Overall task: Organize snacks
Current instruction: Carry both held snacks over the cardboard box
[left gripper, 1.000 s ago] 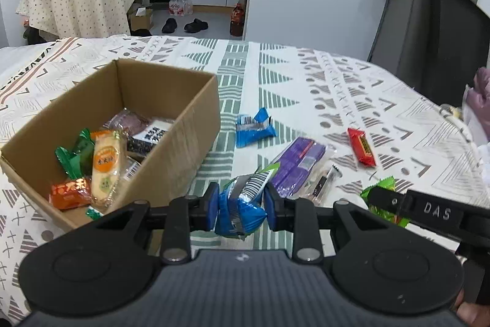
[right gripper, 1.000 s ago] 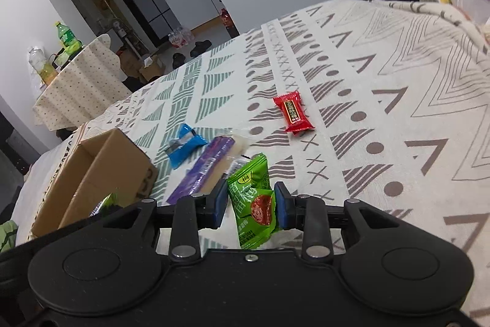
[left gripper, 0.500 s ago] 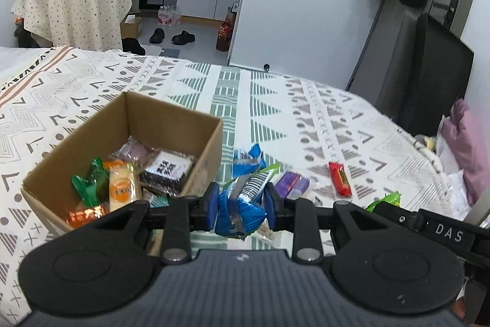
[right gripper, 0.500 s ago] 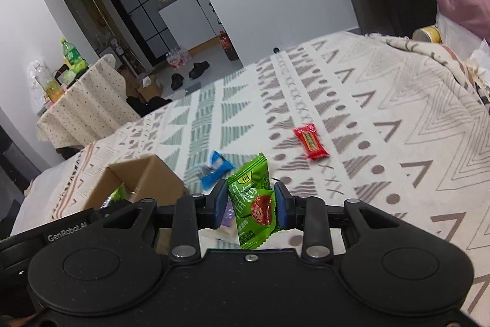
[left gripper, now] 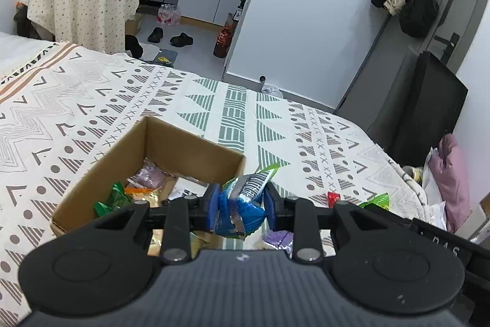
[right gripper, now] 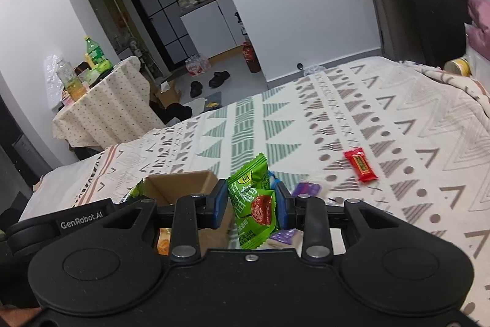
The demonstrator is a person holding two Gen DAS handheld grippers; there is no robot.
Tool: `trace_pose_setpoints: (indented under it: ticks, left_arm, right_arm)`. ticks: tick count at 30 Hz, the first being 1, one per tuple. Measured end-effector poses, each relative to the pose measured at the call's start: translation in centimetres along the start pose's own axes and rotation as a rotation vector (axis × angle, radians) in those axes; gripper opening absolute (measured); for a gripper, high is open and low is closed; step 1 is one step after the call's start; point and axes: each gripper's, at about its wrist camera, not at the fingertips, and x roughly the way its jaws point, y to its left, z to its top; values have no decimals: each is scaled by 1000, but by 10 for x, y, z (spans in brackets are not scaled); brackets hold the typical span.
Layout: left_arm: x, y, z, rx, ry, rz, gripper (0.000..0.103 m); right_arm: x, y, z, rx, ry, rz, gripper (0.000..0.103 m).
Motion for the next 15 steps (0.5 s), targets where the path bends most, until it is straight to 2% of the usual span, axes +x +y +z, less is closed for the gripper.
trace_pose_setpoints:
  ticks: [15]
  left_arm:
    - [-3,67,25,-146,27,21,30]
  right_arm:
    - [22,55,-4,-13,17,50,32]
